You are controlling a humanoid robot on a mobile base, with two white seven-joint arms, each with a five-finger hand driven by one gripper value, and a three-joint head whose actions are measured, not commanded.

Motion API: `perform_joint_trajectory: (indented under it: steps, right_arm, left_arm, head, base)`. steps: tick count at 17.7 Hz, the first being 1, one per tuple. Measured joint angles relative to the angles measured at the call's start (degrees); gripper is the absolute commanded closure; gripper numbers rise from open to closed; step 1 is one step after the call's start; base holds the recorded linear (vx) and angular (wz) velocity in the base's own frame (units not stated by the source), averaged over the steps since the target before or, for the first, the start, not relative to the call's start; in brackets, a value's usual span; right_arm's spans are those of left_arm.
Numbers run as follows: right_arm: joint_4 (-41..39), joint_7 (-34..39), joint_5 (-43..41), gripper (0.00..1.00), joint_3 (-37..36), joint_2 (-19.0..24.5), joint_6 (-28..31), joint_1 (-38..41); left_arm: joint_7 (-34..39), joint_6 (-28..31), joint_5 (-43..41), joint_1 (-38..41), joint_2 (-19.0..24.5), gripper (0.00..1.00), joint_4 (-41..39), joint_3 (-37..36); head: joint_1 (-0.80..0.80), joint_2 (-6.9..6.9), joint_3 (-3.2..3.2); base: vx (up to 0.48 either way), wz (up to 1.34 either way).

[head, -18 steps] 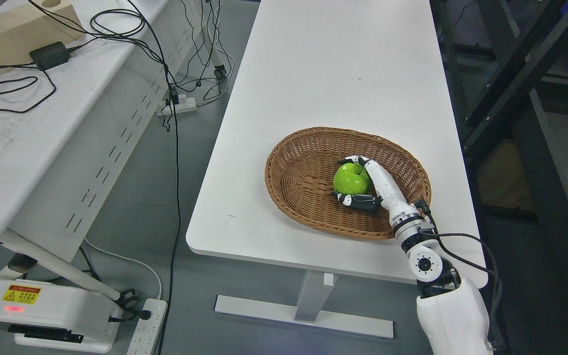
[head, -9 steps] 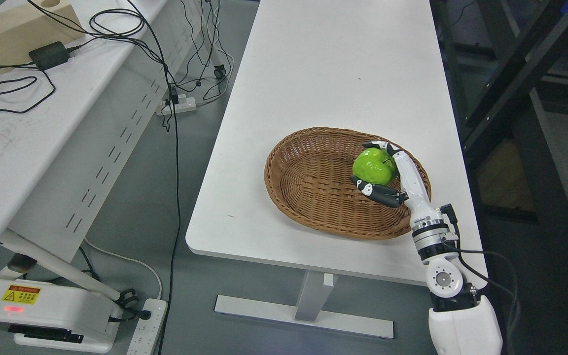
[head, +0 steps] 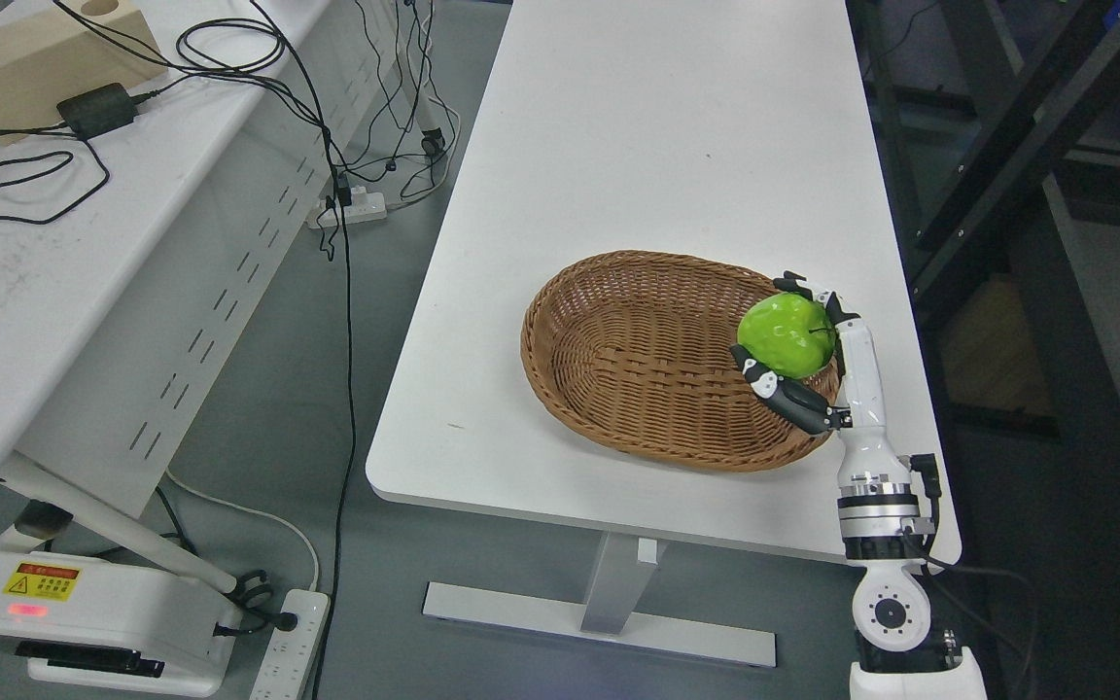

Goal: Place green apple on left shelf middle layer
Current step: 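Lift the green apple out of the basket with the right hand, then hold the apple in the right hand while turning toward the black shelf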

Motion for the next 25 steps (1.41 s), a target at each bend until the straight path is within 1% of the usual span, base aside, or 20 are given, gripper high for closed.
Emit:
perform_joint_trajectory:
  steps: [1, 3, 5, 9, 15, 25]
  right_arm:
    - [-0.42, -0.07, -1.18, 1.00, -0.28, 0.18, 1.11, 0.54]
    - [-1.30, 2.93, -5.13, 1.00, -0.93, 0.62, 3.47, 1.87]
    - [-1.82, 4.30, -8.03, 1.00, -1.30, 0.89, 4.09, 2.60]
    - [-2.61, 5.10, -11.24, 1.00, -1.85, 1.26, 4.21, 3.43]
    - [-3.41, 5.17, -13.19, 1.00, -2.63, 1.57, -0.21, 4.16]
    - [-4.08, 4.86, -14.18, 1.00, -3.07, 1.81, -1.21, 6.03]
  left_arm:
    - [0.00, -0.04, 0.00, 0.00, 0.00, 0.00, 0.00, 0.00]
    - [0.00, -0.20, 0.00, 0.00, 0.00, 0.00, 0.00, -0.01]
    - [0.00, -0.34, 0.00, 0.00, 0.00, 0.00, 0.00, -0.02]
    - [0.00, -0.06, 0.00, 0.00, 0.00, 0.00, 0.00, -0.03]
    - [0.00, 0.06, 0.00, 0.00, 0.00, 0.00, 0.00, -0.01]
    - [0.00, 0.13, 0.00, 0.00, 0.00, 0.00, 0.00, -0.01]
  head:
    - [0.00, 0.00, 0.00]
    - [0.00, 0.00, 0.00]
    - [0.00, 0.00, 0.00]
    - [0.00, 0.00, 0.00]
    - [0.00, 0.00, 0.00]
    - [0.00, 0.00, 0.00]
  base:
    - [0.000, 0.00]
    - [-0.005, 0.00]
    - [-0.017, 0.00]
    - [-0.038, 0.00]
    - [-0.095, 0.00]
    - [-0.162, 0.03]
